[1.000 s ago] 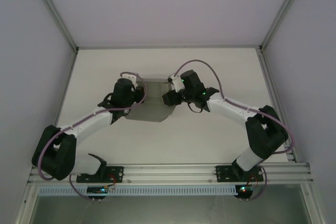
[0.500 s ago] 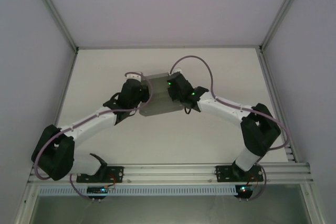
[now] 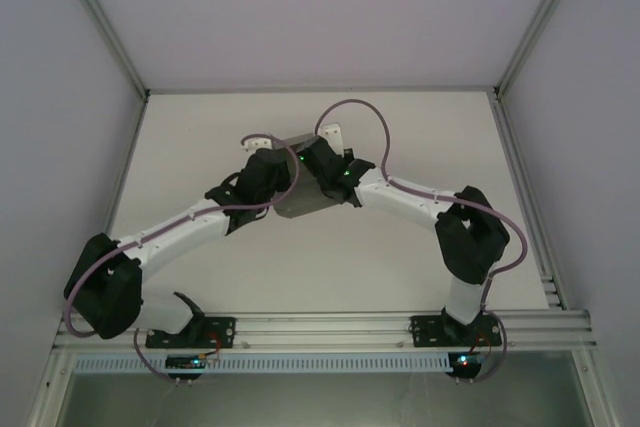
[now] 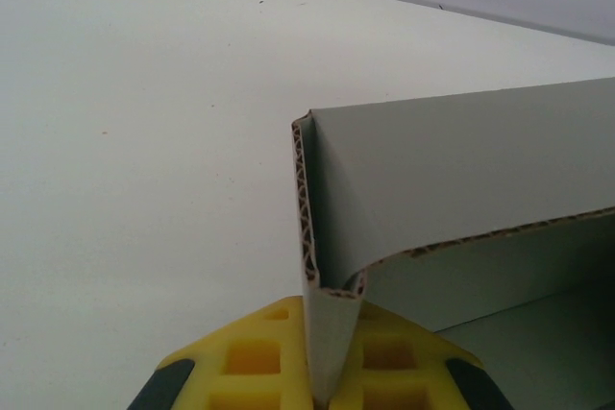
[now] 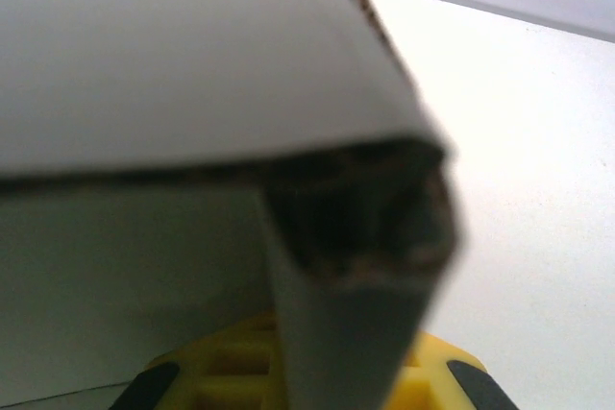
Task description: Assemble paper box
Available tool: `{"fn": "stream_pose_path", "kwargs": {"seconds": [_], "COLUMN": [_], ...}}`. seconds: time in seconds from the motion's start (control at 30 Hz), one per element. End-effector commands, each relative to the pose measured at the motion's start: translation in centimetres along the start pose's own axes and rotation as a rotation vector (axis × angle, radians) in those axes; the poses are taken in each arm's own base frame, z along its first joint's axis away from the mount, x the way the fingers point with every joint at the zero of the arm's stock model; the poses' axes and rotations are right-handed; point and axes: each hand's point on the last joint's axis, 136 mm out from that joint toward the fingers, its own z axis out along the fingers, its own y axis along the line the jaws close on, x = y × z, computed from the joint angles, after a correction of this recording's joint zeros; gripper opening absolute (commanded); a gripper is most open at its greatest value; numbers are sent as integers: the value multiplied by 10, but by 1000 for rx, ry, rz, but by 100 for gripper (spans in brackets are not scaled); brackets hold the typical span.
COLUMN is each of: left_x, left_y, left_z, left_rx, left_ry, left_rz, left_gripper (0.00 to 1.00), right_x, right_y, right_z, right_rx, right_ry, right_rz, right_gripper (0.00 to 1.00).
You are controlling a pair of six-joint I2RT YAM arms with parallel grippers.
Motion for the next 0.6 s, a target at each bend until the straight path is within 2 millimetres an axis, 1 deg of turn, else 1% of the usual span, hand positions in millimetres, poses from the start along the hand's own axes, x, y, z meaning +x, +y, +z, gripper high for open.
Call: {"fn": "stream_pose_path", "kwargs": {"seconds": [0.0,0.13,0.27,0.33,0.37,0.4,0.43,0.5,0.53,0.57], "left_x": [-5,-4,-3,-2,-3,-2,-2,-2,-3,-2], "left_y": [13,15,13,10,9,9,8,6,5,4], "left_z": [-7,-7,-6,-5,-5,-4,-4,-2,0,1], "left_rx": [-70,-84,-71,-57,-53,-51,-44,-33,-26,-27], "left_ry": [-22,-20,-18,-16,-16,-16,-17,-27,-30,-30], "left_rz": [-37,-57,-45,-23,-12,0,15,37,51,61], "left_gripper": [0,0,0,0,0,0,0,0,0,0], "right_x": [7,6,15,16,20,21,22,25,27,29], "right_y": [-57,-49,-22,-7,0,5,10,16,15,15], "right_z": [17,19,25,21,18,15,11,6,7,8], "right_rx": [294,262,54,-88,-155,-211,-254,-317,-315,-325], "right_ry": [-5,-10,13,-5,-10,-22,-31,-49,-53,-48], "right_rz": [-25,-16,2,5,-8,-14,-24,-73,-89,-104], "right_gripper": [0,0,0,9,17,21,23,26,29,35]}}
